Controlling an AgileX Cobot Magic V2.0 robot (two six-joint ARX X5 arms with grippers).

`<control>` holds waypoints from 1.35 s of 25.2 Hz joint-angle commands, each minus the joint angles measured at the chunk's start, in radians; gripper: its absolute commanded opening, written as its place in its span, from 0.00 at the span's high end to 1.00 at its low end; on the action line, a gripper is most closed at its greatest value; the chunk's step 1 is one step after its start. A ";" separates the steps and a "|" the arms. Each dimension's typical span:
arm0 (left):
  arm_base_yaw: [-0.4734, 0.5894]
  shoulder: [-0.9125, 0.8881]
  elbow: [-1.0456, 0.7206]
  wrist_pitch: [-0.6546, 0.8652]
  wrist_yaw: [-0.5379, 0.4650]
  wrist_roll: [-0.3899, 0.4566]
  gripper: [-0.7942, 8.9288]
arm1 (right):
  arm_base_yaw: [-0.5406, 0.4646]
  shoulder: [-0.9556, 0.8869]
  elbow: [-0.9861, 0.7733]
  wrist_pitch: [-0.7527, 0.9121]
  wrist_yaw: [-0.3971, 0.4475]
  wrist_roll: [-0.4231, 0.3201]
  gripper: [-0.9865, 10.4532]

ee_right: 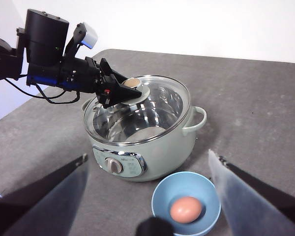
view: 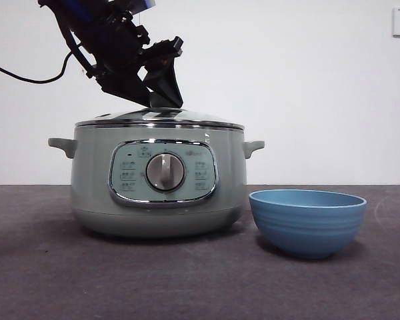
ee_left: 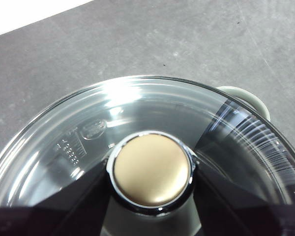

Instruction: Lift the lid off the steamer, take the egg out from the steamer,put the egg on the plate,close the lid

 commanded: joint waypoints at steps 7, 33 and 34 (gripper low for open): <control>0.000 0.018 0.002 -0.077 0.003 -0.005 0.57 | 0.002 0.001 0.004 0.001 0.003 0.010 0.55; -0.008 -0.440 0.115 -0.594 0.016 -0.017 0.34 | 0.002 0.003 0.004 -0.223 -0.043 0.009 0.56; -0.013 -0.470 0.131 -0.659 0.019 -0.025 0.34 | 0.002 0.006 0.004 -0.240 -0.062 0.009 0.56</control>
